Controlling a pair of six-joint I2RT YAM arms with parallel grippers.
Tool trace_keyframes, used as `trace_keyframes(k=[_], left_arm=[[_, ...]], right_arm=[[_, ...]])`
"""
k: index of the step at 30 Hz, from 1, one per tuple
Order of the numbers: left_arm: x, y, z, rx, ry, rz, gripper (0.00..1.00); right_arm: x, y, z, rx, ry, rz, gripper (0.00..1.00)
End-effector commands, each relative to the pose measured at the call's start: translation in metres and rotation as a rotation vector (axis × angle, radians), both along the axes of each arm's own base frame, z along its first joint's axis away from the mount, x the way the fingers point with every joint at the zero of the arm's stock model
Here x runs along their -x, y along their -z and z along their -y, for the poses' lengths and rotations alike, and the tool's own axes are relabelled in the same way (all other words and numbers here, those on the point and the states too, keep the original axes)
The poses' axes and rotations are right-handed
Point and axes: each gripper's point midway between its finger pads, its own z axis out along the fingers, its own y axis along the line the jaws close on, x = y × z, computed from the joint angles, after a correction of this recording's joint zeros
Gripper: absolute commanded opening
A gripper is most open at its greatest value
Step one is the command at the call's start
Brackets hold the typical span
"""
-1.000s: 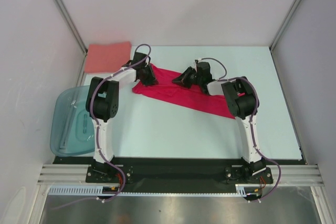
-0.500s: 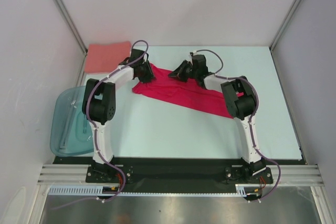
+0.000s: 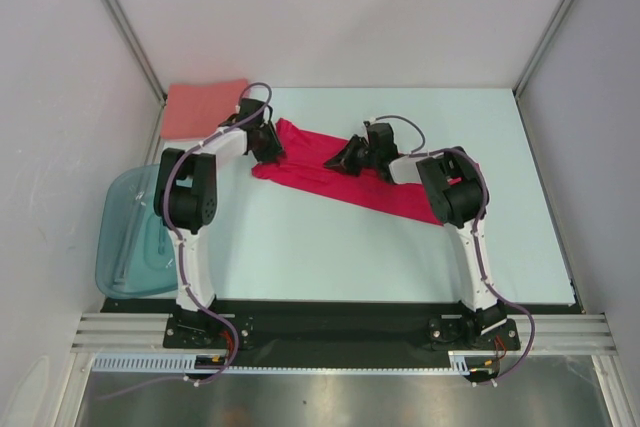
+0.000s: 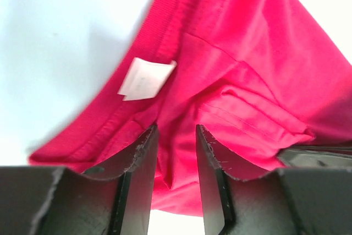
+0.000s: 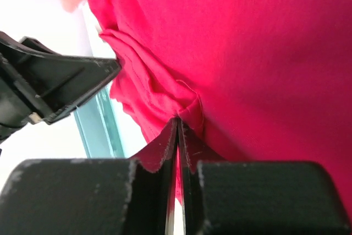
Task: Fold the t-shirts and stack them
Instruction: Fold the tshirt
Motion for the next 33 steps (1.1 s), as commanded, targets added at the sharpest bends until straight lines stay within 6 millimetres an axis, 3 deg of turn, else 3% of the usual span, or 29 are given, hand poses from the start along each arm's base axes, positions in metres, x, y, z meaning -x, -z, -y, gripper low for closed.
trace_keyframes(k=[1,4,7,8,9,11,12,13,14,15,17,20,21,22,24,26,29,31,33], left_arm=[[-0.001,-0.001,-0.021,-0.055,-0.036,-0.005,0.40],[-0.002,-0.019,-0.025,-0.060,-0.038,0.020,0.44],[0.002,-0.050,-0.025,-0.048,-0.035,0.072,0.48],[0.004,-0.070,-0.026,-0.037,-0.039,0.110,0.50],[0.008,-0.075,-0.026,-0.035,-0.041,0.116,0.51],[0.023,-0.076,-0.030,-0.038,-0.047,0.107,0.55],[0.028,-0.087,-0.032,-0.037,-0.054,0.131,0.56],[0.038,-0.080,-0.034,-0.038,-0.059,0.116,0.57],[0.043,-0.078,-0.036,-0.037,-0.067,0.113,0.58],[0.047,-0.084,-0.036,-0.027,-0.071,0.130,0.58],[0.060,-0.070,-0.035,-0.007,-0.089,0.098,0.59],[0.077,-0.057,-0.034,0.056,-0.130,0.079,0.60],[0.080,-0.054,-0.033,0.080,-0.155,0.075,0.61],[0.084,-0.049,-0.037,0.087,-0.176,0.079,0.62],[0.087,-0.044,-0.042,0.088,-0.218,0.077,0.63],[0.085,-0.037,-0.048,0.102,-0.259,0.076,0.63],[0.080,-0.030,-0.055,0.101,-0.304,0.071,0.63],[0.071,-0.031,-0.058,0.118,-0.320,0.079,0.64],[0.067,-0.018,-0.055,0.149,-0.324,0.042,0.64]], right_arm=[[-0.009,0.000,0.011,0.025,0.016,0.039,0.08],[-0.013,-0.016,0.011,0.043,-0.007,0.075,0.09],[-0.014,-0.042,0.014,0.053,-0.024,0.111,0.11],[-0.012,-0.046,0.018,0.069,-0.027,0.111,0.13],[-0.014,-0.071,0.023,0.076,-0.020,0.155,0.14],[-0.004,-0.080,0.033,0.148,-0.043,0.165,0.20],[-0.003,-0.100,0.041,0.175,-0.027,0.198,0.24],[0.001,-0.109,0.046,0.204,-0.031,0.217,0.27],[0.016,-0.101,0.056,0.273,-0.059,0.185,0.36],[0.018,-0.124,0.066,0.306,-0.041,0.239,0.41],[0.035,-0.117,0.088,0.416,-0.045,0.227,0.58],[0.056,-0.143,0.115,0.476,-0.017,0.276,0.71],[0.065,-0.132,0.129,0.526,-0.007,0.259,0.73],[0.073,-0.146,0.141,0.540,0.014,0.281,0.75],[0.085,-0.138,0.163,0.609,0.041,0.268,0.77],[0.097,-0.145,0.185,0.679,0.071,0.291,0.78],[0.116,-0.144,0.203,0.759,0.070,0.306,0.79],[0.130,-0.130,0.211,0.817,0.044,0.290,0.79],[0.139,-0.125,0.222,0.890,0.058,0.285,0.79]])
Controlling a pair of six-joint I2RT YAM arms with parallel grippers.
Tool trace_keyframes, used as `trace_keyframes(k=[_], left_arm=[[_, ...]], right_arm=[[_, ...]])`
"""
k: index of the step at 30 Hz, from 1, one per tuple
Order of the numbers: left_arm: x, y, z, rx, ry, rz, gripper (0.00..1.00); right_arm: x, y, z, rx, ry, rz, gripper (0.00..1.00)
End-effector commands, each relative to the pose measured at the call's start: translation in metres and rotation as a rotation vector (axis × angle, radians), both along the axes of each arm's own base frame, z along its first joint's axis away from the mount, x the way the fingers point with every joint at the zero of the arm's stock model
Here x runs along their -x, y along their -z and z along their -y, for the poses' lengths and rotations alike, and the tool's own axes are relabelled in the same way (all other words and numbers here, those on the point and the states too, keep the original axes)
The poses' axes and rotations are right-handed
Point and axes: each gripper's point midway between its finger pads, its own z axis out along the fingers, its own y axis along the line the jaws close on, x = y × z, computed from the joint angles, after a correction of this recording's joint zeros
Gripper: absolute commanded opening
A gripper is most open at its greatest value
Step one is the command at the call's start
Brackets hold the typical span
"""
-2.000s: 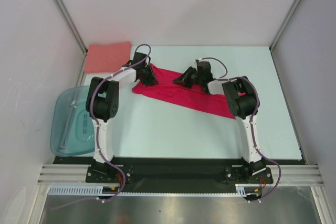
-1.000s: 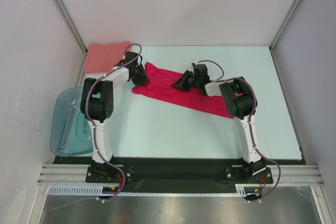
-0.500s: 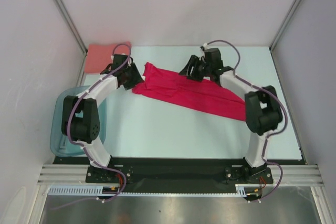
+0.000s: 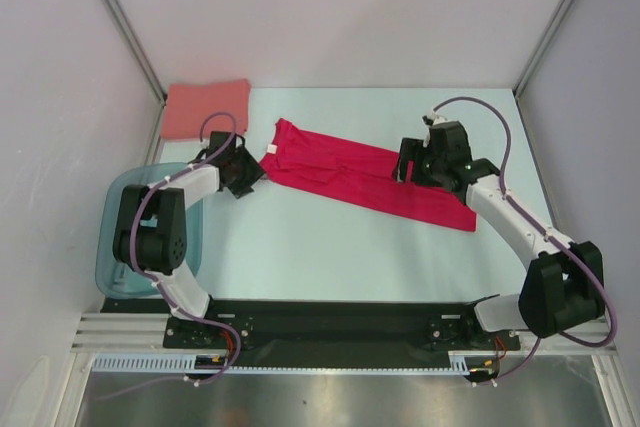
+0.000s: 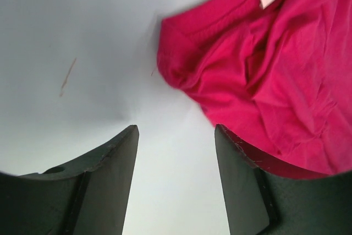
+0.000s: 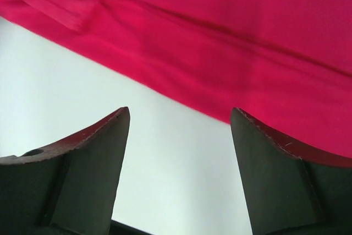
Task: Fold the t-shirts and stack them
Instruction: Fold the tshirt
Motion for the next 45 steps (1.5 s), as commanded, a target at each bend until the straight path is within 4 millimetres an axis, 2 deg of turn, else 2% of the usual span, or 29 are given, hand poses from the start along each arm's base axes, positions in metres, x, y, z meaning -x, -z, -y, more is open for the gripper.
trace_keyframes(k=[1,3,4,8,11,12,14,15,18,20,21,23,24,25,26,27,28,29,31,34,38,39,40,41,42,43,45], left_arm=[[-0.033,-0.004,0.001,0.071,-0.054,0.057,0.64],[-0.035,0.007,0.004,0.096,-0.062,0.024,0.63],[-0.037,0.008,0.005,0.105,-0.064,0.023,0.62],[-0.042,0.012,0.005,0.119,-0.080,0.026,0.56],[-0.052,0.010,0.003,0.098,-0.082,0.039,0.40],[-0.056,0.008,0.001,0.080,-0.075,0.046,0.28],[-0.060,0.012,-0.004,0.045,-0.079,0.045,0.18],[-0.063,0.010,-0.007,0.019,-0.063,0.056,0.10],[-0.081,-0.001,-0.016,-0.047,-0.057,0.105,0.00],[-0.092,-0.008,-0.018,-0.068,-0.045,0.145,0.00],[-0.106,-0.021,-0.017,-0.077,-0.030,0.199,0.00],[-0.120,-0.023,-0.022,-0.111,-0.036,0.223,0.00],[-0.136,-0.038,-0.021,-0.120,-0.020,0.278,0.00],[-0.144,-0.041,-0.020,-0.125,-0.012,0.296,0.00],[-0.151,-0.030,-0.020,-0.136,0.002,0.286,0.00],[-0.168,-0.044,-0.016,-0.127,0.010,0.333,0.00],[-0.177,-0.046,-0.015,-0.125,0.012,0.347,0.00],[-0.185,-0.045,-0.011,-0.111,0.028,0.357,0.00],[-0.209,-0.042,-0.005,-0.090,0.046,0.380,0.00],[-0.238,-0.040,-0.003,-0.094,0.046,0.408,0.00],[-0.267,-0.043,-0.010,-0.101,0.029,0.449,0.02],[-0.278,-0.057,-0.016,-0.103,0.017,0.487,0.02],[-0.283,-0.046,-0.019,-0.106,0.014,0.479,0.03],[-0.287,-0.046,-0.022,-0.107,0.012,0.482,0.04],[-0.296,-0.059,-0.028,-0.107,-0.002,0.515,0.04],[-0.298,-0.050,-0.030,-0.106,0.000,0.508,0.05],[-0.304,-0.058,-0.033,-0.102,0.005,0.525,0.16]], right_arm=[[0.026,0.018,0.028,0.190,0.008,-0.027,0.80],[0.034,0.022,0.034,0.248,0.005,-0.019,0.80],[0.040,0.031,0.035,0.274,-0.008,-0.029,0.80],[0.045,0.045,0.039,0.362,-0.027,-0.045,0.80],[0.043,0.052,0.035,0.371,-0.037,-0.073,0.79],[0.043,0.054,0.034,0.367,-0.032,-0.081,0.79],[0.039,0.054,0.032,0.365,-0.027,-0.088,0.78],[0.038,0.054,0.031,0.364,-0.027,-0.088,0.79],[0.028,0.052,0.033,0.372,-0.006,-0.083,0.79],[0.020,0.055,0.035,0.348,0.025,-0.098,0.78],[0.012,0.050,0.034,0.325,0.036,-0.083,0.78],[0.001,0.049,0.032,0.266,0.052,-0.082,0.77],[-0.007,0.045,0.032,0.241,0.063,-0.059,0.77],[-0.013,0.039,0.029,0.209,0.064,-0.047,0.77],[-0.020,0.038,0.035,0.186,0.089,-0.042,0.77],[-0.030,0.032,0.036,0.159,0.104,-0.016,0.77],[-0.036,0.028,0.036,0.129,0.106,-0.004,0.76],[-0.043,0.028,0.043,0.111,0.132,-0.003,0.76],[-0.055,0.022,0.044,0.080,0.142,0.023,0.76],[-0.066,0.020,0.051,0.075,0.160,0.044,0.75],[-0.076,0.029,0.058,0.085,0.174,0.050,0.76],[-0.080,0.032,0.065,0.085,0.190,0.054,0.76],[-0.082,0.041,0.067,0.084,0.191,0.036,0.77],[-0.085,0.045,0.073,0.083,0.207,0.027,0.76],[-0.088,0.048,0.074,0.060,0.203,0.022,0.77],[-0.091,0.056,0.082,0.036,0.214,-0.001,0.77],[-0.094,0.062,0.089,0.018,0.223,-0.016,0.78]])
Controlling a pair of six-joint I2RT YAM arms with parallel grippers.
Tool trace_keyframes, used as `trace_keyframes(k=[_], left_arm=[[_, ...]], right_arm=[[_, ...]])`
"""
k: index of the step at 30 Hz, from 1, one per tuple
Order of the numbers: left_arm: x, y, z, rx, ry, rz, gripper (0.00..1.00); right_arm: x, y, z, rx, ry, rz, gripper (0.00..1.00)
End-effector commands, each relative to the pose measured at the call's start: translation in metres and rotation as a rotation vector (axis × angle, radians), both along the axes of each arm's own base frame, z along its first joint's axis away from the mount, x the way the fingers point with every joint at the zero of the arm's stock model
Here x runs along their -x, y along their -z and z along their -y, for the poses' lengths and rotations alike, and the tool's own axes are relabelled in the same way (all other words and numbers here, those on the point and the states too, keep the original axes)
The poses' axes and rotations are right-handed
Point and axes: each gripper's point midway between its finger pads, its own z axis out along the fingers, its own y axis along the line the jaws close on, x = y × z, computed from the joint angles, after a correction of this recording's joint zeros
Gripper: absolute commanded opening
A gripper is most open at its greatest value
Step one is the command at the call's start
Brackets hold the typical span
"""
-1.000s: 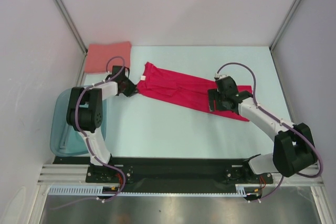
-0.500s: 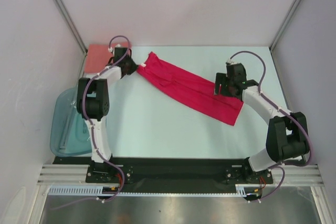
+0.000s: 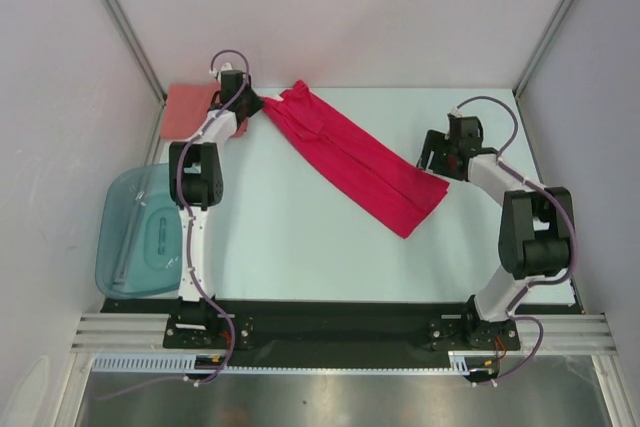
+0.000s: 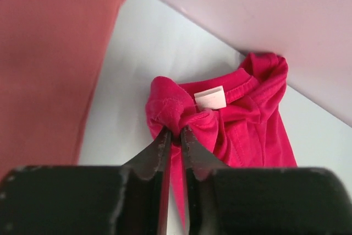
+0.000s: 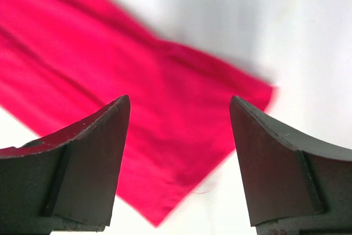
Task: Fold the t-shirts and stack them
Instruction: Fold the tshirt
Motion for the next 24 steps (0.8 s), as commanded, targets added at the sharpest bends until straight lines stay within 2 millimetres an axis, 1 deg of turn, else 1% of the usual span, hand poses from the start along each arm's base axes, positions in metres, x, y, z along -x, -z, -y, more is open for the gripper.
trace_keyframes(k=[1,2,3,4,5,6,7,8,9,11,12,13,14,15,16,17,18,19,20,21,22,23,24], left_arm=[[-0.021,-0.040,-0.021,-0.016,-0.008,0.100,0.21],[-0.020,-0.044,-0.017,-0.021,0.024,0.108,0.29],[-0.018,-0.046,-0.014,-0.026,0.037,0.108,0.33],[-0.016,-0.048,-0.016,-0.036,0.028,0.104,0.38],[-0.012,-0.065,-0.016,-0.046,0.019,0.117,0.46],[-0.004,-0.055,-0.018,-0.048,0.014,0.086,0.49],[0.001,-0.060,-0.019,-0.048,0.007,0.082,0.51],[0.008,-0.058,-0.020,-0.042,-0.002,0.049,0.54],[0.018,-0.068,-0.020,-0.041,-0.003,0.041,0.54],[0.034,-0.073,-0.018,-0.032,-0.011,0.017,0.56],[0.051,-0.087,-0.012,-0.033,-0.005,0.021,0.56],[0.059,-0.091,-0.011,-0.046,-0.010,0.019,0.57],[0.071,-0.099,-0.001,-0.059,0.008,0.019,0.58],[0.090,-0.086,0.002,-0.066,0.011,-0.026,0.58],[0.103,-0.117,0.003,-0.072,-0.007,0.020,0.59],[0.116,-0.120,0.012,-0.064,-0.006,0.011,0.60],[0.139,-0.100,0.014,-0.065,-0.014,-0.048,0.60],[0.156,-0.125,0.017,-0.045,-0.023,-0.011,0.60],[0.172,-0.123,0.034,-0.006,-0.011,-0.028,0.61],[0.196,-0.101,0.041,0.006,-0.005,-0.086,0.60],[0.210,-0.098,0.050,0.025,0.003,-0.100,0.60],[0.229,-0.111,0.072,0.078,0.022,-0.083,0.59],[0.251,-0.088,0.080,0.090,0.027,-0.141,0.59]], right_arm=[[-0.024,-0.011,0.016,-0.057,0.022,0.057,0.78],[-0.025,-0.008,0.018,-0.059,0.026,0.049,0.79],[-0.025,-0.006,0.022,-0.061,0.034,0.040,0.79],[-0.026,-0.007,0.023,-0.082,0.032,0.037,0.80],[-0.025,-0.002,0.035,-0.096,0.058,0.015,0.80],[-0.025,-0.002,0.037,-0.109,0.065,0.009,0.80],[-0.024,-0.003,0.038,-0.126,0.066,0.007,0.80],[-0.023,-0.002,0.041,-0.134,0.072,0.001,0.80],[-0.021,0.000,0.046,-0.137,0.084,-0.011,0.81],[-0.017,0.002,0.051,-0.132,0.102,-0.025,0.82],[-0.014,0.003,0.055,-0.135,0.118,-0.036,0.82],[-0.010,0.004,0.056,-0.143,0.126,-0.044,0.83],[-0.004,0.007,0.055,-0.152,0.135,-0.058,0.82],[-0.001,0.007,0.053,-0.166,0.146,-0.063,0.83],[0.002,0.000,0.053,-0.169,0.161,-0.048,0.83],[0.009,0.004,0.053,-0.170,0.177,-0.069,0.83],[0.013,0.004,0.052,-0.172,0.205,-0.078,0.83],[0.016,-0.001,0.050,-0.173,0.207,-0.076,0.84],[0.022,-0.001,0.047,-0.170,0.210,-0.092,0.84],[0.027,-0.001,0.046,-0.166,0.226,-0.097,0.84],[0.031,-0.011,0.039,-0.164,0.212,-0.075,0.84],[0.035,-0.016,0.036,-0.167,0.212,-0.066,0.84],[0.039,-0.021,0.035,-0.158,0.219,-0.056,0.85]])
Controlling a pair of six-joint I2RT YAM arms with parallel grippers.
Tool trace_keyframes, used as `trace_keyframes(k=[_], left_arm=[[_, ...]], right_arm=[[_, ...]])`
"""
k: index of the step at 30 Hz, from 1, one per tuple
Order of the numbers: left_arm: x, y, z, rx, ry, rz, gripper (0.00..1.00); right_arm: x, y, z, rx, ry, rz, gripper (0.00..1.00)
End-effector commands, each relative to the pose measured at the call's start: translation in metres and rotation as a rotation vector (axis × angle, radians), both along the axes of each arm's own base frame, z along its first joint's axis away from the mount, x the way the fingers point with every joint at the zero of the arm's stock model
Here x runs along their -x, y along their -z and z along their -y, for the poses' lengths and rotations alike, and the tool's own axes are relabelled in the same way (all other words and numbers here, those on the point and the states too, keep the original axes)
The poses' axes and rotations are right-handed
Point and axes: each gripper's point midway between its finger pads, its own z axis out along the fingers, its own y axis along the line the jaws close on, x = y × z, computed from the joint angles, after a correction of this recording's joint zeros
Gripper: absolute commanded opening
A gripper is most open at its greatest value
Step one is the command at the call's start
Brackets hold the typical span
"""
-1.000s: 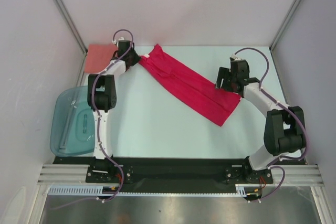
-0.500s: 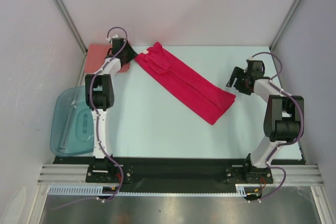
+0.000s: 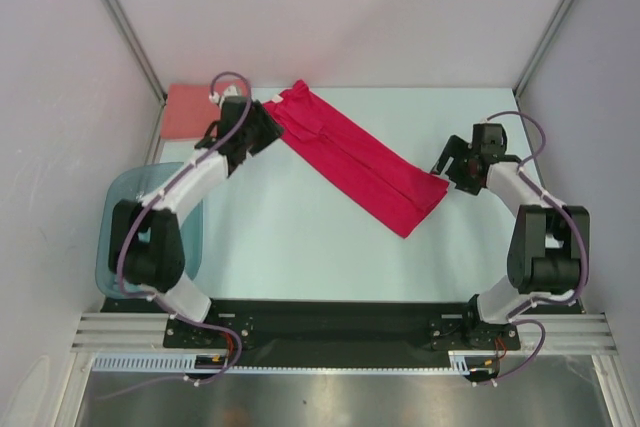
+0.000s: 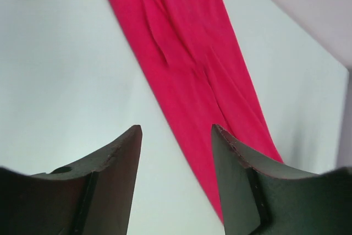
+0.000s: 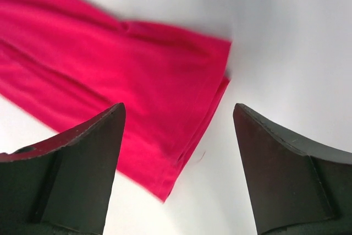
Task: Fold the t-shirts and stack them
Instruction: Fold the tshirt
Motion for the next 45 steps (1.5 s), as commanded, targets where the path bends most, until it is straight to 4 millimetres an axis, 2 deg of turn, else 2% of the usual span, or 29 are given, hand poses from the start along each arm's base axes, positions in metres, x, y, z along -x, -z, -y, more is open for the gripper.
trace_keyframes(k=[1,2,3,4,5,7,8,10,11,12,14,15,17,19,22,27,36,38,45], left_arm=[[0.059,0.027,0.035,0.105,-0.018,-0.098,0.57],[0.076,0.016,0.063,0.184,0.007,-0.081,0.56],[0.095,0.036,0.073,0.199,0.023,-0.119,0.56],[0.106,0.037,0.087,0.227,0.042,-0.117,0.56],[0.125,0.040,0.113,0.274,0.068,-0.125,0.56],[0.141,0.039,0.141,0.326,0.080,-0.125,0.57],[0.163,0.041,0.167,0.324,0.139,-0.134,0.58],[0.172,0.047,0.193,0.324,0.144,-0.144,0.61],[0.184,0.045,0.215,0.331,0.183,-0.153,0.61],[0.190,0.061,0.225,0.317,0.182,-0.186,0.61],[0.202,0.063,0.254,0.363,0.211,-0.209,0.61],[0.207,0.081,0.261,0.344,0.208,-0.243,0.61],[0.219,0.087,0.276,0.360,0.207,-0.271,0.60],[0.224,0.107,0.284,0.367,0.183,-0.311,0.60],[0.232,0.123,0.300,0.403,0.192,-0.354,0.57],[0.234,0.130,0.318,0.423,0.200,-0.375,0.54],[0.246,0.163,0.329,0.437,0.157,-0.486,0.54],[0.246,0.164,0.333,0.441,0.158,-0.493,0.52],[0.249,0.180,0.329,0.429,0.128,-0.526,0.43]], right_arm=[[0.013,-0.032,-0.010,0.002,0.042,0.058,0.85],[0.020,-0.048,-0.020,0.001,0.020,0.093,0.84],[0.023,-0.054,-0.020,0.011,0.027,0.106,0.84],[0.027,-0.061,-0.024,0.012,0.024,0.121,0.85],[0.034,-0.074,-0.035,0.014,0.002,0.148,0.85],[0.041,-0.089,-0.045,0.013,-0.023,0.178,0.85],[0.049,-0.099,-0.053,0.011,-0.053,0.198,0.85],[0.056,-0.109,-0.058,0.011,-0.069,0.214,0.85],[0.063,-0.116,-0.058,0.015,-0.078,0.227,0.86],[0.066,-0.118,-0.058,0.016,-0.081,0.234,0.86],[0.074,-0.121,-0.056,0.022,-0.087,0.241,0.86],[0.079,-0.126,-0.054,0.026,-0.091,0.259,0.86],[0.085,-0.126,-0.053,0.031,-0.094,0.256,0.86],[0.091,-0.125,-0.049,0.039,-0.096,0.265,0.86],[0.097,-0.124,-0.041,0.048,-0.085,0.266,0.86],[0.101,-0.123,-0.030,0.054,-0.080,0.267,0.86],[0.098,-0.122,-0.024,0.048,-0.068,0.273,0.86],[0.098,-0.122,-0.023,0.050,-0.066,0.271,0.86],[0.098,-0.121,-0.020,0.058,-0.056,0.271,0.86]])
